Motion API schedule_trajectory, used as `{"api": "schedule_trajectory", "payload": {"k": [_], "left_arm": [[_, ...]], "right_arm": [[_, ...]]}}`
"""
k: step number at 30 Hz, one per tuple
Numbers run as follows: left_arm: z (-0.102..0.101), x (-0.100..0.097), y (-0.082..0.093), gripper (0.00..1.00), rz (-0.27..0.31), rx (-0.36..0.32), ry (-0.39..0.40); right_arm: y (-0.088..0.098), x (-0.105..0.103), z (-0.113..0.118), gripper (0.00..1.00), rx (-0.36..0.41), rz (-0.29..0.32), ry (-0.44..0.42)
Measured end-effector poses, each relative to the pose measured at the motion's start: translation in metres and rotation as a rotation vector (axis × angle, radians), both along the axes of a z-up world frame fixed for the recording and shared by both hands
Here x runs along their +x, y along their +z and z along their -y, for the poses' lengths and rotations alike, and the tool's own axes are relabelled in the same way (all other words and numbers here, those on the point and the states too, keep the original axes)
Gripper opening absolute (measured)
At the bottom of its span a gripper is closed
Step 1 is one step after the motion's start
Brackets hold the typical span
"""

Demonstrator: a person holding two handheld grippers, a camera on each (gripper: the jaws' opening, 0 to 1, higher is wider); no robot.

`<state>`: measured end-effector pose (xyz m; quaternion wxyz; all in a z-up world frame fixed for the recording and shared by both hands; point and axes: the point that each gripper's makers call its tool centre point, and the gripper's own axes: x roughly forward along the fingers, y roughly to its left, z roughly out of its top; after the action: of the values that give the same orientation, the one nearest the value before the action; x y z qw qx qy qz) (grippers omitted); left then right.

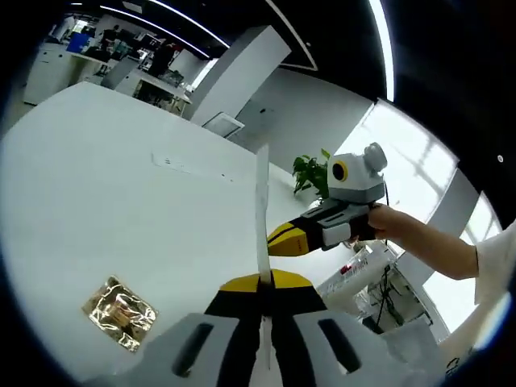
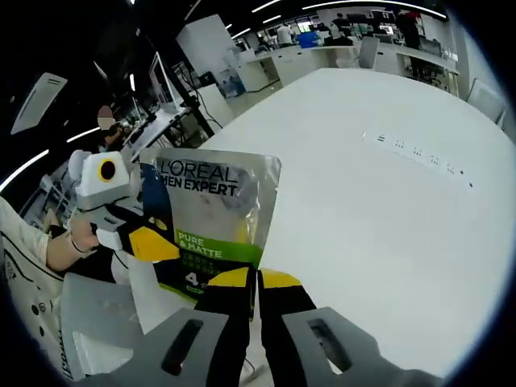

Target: Arrange the skincare products in the storage area until every visible bottle or jar stands upright without overlapping.

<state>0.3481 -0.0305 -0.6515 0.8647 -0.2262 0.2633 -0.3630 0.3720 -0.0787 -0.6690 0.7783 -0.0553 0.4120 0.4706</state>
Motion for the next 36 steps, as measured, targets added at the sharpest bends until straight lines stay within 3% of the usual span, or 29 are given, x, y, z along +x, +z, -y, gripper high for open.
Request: {"api": "schedule_trajectory", "payload": {"k": [6, 10, 16, 21, 24, 36], "left_arm": [[-0.013, -0.01, 0.019, 0.0, 0.046, 0.017, -0.007], [-0.021, -0.012, 0.023, 0.0, 0.062, 0.037, -0.011], [-0.028, -0.022, 0.028, 0.0, 0.075, 0.044, -0.006], [-0.028, -0.031, 0.037, 0.0, 0.086, 0.031, -0.007], [-0.027, -0.035, 0.041, 0.0, 0.087, 0.018, -0.012], [-0.021, -0.052, 0.048, 0.0, 0.109, 0.03, -0.041]], "right_arm": [[0.025, 0.004, 0.012, 0.07, 0.008, 0.1, -0.037], [0.047, 0.002, 0.017, 0.12, 0.055, 0.147, -0.065], [0.079, -0.009, 0.024, 0.19, 0.114, 0.224, -0.092], [0.101, -0.02, 0.022, 0.18, 0.159, 0.282, -0.077], [0.118, -0.031, 0.018, 0.18, 0.225, 0.325, -0.076], [0.134, -0.08, 0.008, 0.22, 0.278, 0.378, -0.018]]}}
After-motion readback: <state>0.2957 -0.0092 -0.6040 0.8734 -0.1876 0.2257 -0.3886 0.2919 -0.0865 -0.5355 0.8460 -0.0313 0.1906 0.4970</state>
